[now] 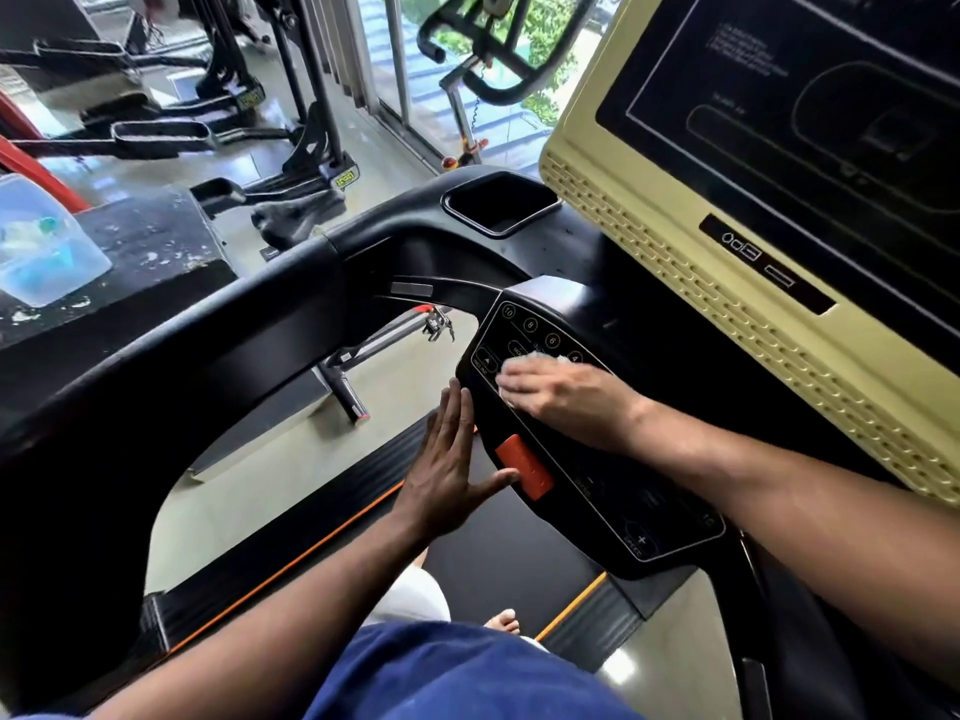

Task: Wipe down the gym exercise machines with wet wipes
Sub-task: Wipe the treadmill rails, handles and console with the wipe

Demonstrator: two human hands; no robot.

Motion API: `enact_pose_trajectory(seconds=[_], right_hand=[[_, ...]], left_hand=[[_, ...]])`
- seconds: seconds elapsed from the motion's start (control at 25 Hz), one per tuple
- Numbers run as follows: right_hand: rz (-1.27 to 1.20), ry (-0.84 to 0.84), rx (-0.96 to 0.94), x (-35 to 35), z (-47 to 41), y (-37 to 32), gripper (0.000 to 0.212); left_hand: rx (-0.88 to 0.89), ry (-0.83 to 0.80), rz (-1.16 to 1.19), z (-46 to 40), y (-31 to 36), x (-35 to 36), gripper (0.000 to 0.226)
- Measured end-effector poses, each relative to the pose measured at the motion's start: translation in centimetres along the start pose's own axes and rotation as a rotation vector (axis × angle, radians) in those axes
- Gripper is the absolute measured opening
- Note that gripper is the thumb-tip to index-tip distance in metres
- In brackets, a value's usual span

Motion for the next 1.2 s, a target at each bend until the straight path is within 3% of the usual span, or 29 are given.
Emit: enact_pose_trajectory(seconds=[0.2, 0.4, 0.64, 0.8, 1.0, 1.2], right_hand=[[-0.213, -0.034, 0.279, 0.9, -6.2, 6.0, 0.044], [-0.512, 0.089, 0.707, -0.5, -1.8, 7.5, 0.026], [-0.481, 0.206, 0.866, -3.0, 8.9, 2.1, 0.045], [-0.409, 0.225, 0.962, -4.4, 16.6, -4.4, 0.043], [-0.311, 0.158, 0.869, -4.6, 19.4, -10.4, 0.046], [-0.354, 0.009, 0.637, -2.3, 14.6, -15.8, 0.056]], left_hand=[[-0.021, -0.036, -0.024, -0.1, 0.3, -0.7, 0.119], [0.075, -0.077, -0.085, -1.5, 0.7, -2.1, 0.124], [0.145, -0.161, -0.113, -2.9, 0.4, -2.1, 0.126], [0.139, -0.147, -0.106, -2.8, -0.1, -1.5, 0.126], [0.148, -0.153, -0.125, -2.7, 0.2, -1.7, 0.121], [0.210, -0.076, -0.133, -3.3, -0.2, -3.4, 0.089]])
Point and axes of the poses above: each hand's wrist, its own z-axis away from the middle knuckle, its own x-axis out of the palm, y = z × x, the point moved 5 cm from there along -z, towards the middle knuckle, and after that the axes turned 2 degrees about z, right-handed, at the moved point
